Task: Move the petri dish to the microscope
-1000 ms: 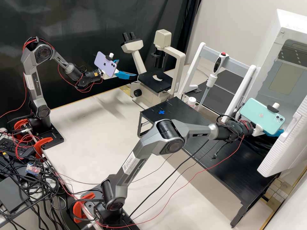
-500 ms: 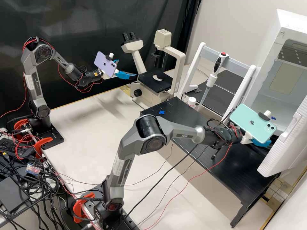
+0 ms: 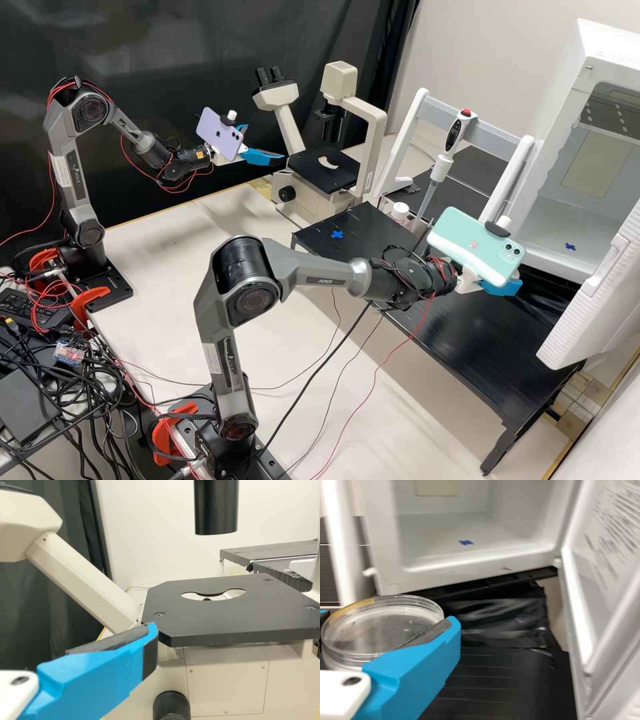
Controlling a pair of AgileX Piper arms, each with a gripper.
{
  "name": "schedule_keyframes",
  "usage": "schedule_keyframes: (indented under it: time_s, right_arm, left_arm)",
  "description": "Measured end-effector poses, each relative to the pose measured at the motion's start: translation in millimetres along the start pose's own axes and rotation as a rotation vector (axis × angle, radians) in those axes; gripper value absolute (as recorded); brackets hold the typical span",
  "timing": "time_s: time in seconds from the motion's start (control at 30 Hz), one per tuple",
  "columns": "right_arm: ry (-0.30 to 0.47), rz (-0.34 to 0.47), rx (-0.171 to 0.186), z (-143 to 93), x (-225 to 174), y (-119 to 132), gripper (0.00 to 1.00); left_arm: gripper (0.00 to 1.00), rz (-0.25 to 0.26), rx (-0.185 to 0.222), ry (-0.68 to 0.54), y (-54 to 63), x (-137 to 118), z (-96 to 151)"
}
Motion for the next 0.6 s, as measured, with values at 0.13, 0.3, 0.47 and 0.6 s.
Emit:
schedule_keyframes:
  time_s: [0.13, 0.3, 0.47, 0.6]
  right_arm:
    - [0.038, -0.024, -0.022, -12.4, -10.9, -12.5, 0.0]
    - [0.116, -0.061, -0.057, -30.7, -22.6, -26.8, 0.0]
    - [0.244, -0.117, -0.082, -57.0, -35.0, -41.9, 0.0]
    - [0.337, -0.168, -0.098, -75.7, -40.3, -54.0, 0.0]
  left_arm:
    - [1.0, 0.0, 0.0, 0.0, 0.0, 0.0, 0.0]
    - [1.0, 0.0, 0.0, 0.0, 0.0, 0.0, 0.0]
    - [1.0, 0.0, 0.0, 0.0, 0.0, 0.0, 0.0]
    - [1.0, 0.0, 0.0, 0.0, 0.0, 0.0, 0.0]
